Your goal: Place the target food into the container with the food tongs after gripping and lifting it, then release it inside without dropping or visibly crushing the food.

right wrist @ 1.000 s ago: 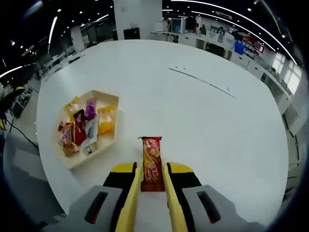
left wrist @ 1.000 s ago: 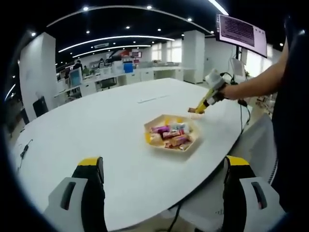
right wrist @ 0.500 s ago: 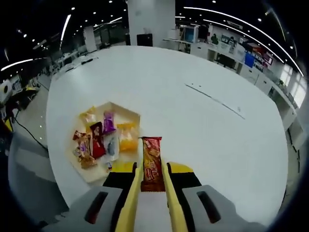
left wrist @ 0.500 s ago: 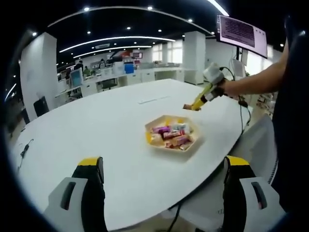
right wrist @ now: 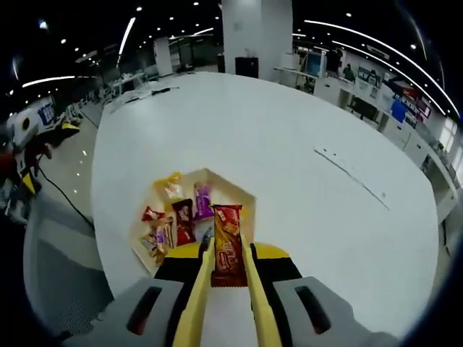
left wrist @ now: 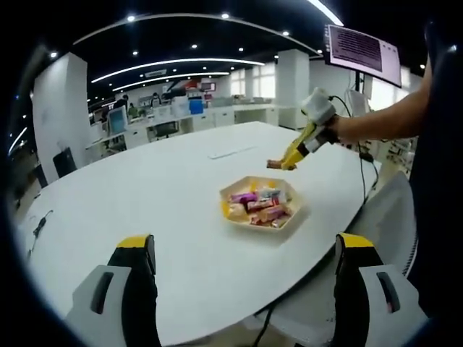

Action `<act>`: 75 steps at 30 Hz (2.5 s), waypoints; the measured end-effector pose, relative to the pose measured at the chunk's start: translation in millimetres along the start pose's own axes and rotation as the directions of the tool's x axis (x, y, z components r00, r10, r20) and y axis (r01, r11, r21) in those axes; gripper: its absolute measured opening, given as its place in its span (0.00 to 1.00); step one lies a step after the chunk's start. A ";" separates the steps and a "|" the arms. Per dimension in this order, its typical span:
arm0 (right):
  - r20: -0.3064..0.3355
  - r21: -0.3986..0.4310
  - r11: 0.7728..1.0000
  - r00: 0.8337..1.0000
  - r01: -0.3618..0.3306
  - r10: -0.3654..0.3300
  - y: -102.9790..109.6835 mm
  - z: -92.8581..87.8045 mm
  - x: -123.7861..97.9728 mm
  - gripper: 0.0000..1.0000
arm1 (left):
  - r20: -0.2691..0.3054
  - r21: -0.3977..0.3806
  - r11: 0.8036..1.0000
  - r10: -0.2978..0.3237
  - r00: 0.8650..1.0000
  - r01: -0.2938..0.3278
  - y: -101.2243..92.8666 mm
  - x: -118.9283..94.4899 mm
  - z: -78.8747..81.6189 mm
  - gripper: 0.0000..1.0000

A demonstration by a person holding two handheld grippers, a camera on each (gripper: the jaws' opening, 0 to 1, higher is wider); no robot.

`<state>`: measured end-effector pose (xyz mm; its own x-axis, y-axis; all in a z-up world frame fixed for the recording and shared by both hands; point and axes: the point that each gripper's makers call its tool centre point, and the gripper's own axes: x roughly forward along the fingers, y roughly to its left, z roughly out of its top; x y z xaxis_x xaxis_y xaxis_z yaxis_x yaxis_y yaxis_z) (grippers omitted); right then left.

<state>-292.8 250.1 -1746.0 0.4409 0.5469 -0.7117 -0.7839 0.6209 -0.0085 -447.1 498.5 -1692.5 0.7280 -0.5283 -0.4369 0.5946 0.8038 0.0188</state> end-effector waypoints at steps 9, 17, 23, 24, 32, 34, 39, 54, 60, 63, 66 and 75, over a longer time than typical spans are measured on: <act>0.017 -0.082 0.994 0.997 -0.068 0.070 32.4 24.9 1.6 0.23 | -0.010 -0.010 1.000 -0.005 1.000 0.005 -0.7 0.7 -2.2 1.00; 0.026 -0.137 0.983 0.992 -0.119 0.124 61.1 37.6 0.5 0.23 | -0.012 -0.020 1.000 -0.006 1.000 0.006 -2.7 0.6 -3.6 1.00; 0.024 -0.171 0.975 0.989 -0.142 0.148 74.3 42.4 -0.1 0.24 | -0.011 -0.022 1.000 -0.011 1.000 0.010 -3.7 0.7 -4.1 1.00; 0.024 -0.175 0.974 0.989 -0.142 0.148 74.9 42.7 -0.1 0.24 | -0.011 -0.022 1.000 -0.010 1.000 0.010 -3.7 0.6 -4.1 1.00; 0.040 -0.180 0.974 0.989 -0.135 0.145 70.8 44.7 1.9 0.27 | -0.017 -0.028 0.999 -0.016 1.000 0.015 -6.0 0.1 -6.8 1.00; 0.047 -0.174 0.976 0.989 -0.128 0.138 67.7 45.9 1.8 0.27 | -0.019 -0.028 0.999 -0.016 1.000 0.015 -6.5 0.2 -7.4 1.00; 0.067 -0.164 0.979 0.989 -0.119 0.131 64.6 49.5 -1.9 0.28 | -0.013 -0.026 1.000 -0.016 1.000 0.016 -6.6 -1.2 -5.2 1.00; 0.141 -0.172 0.984 0.988 -0.044 0.069 43.2 52.4 -22.0 0.28 | -0.001 -0.020 0.999 -0.039 0.999 0.039 -13.4 7.5 1.5 1.00; 0.175 -0.165 0.985 0.982 -0.046 0.076 43.0 54.4 -31.4 0.28 | 0.006 -0.011 0.998 -0.059 0.998 0.059 -17.5 16.1 7.7 1.00; 0.186 -0.154 0.988 0.981 -0.020 0.049 37.0 54.3 -36.7 0.28 | 0.017 -0.005 0.997 -0.071 0.997 0.071 -20.0 19.4 15.1 1.00; 0.200 -0.137 0.991 0.979 -0.005 0.033 30.6 53.1 -45.9 0.29 | 0.023 0.000 0.997 -0.072 0.997 0.072 -18.4 20.1 19.4 1.00; 0.315 -0.105 0.994 0.949 0.024 0.011 27.2 44.7 -85.6 0.28 | 0.040 -0.006 0.997 -0.078 0.996 0.079 -17.8 23.7 26.4 1.00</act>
<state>-332.3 245.3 -1654.0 0.5477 0.7026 -0.4542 -0.8149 0.5710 -0.0994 -431.4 464.4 -1679.5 0.6924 -0.6001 -0.4006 0.6477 0.7616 -0.0215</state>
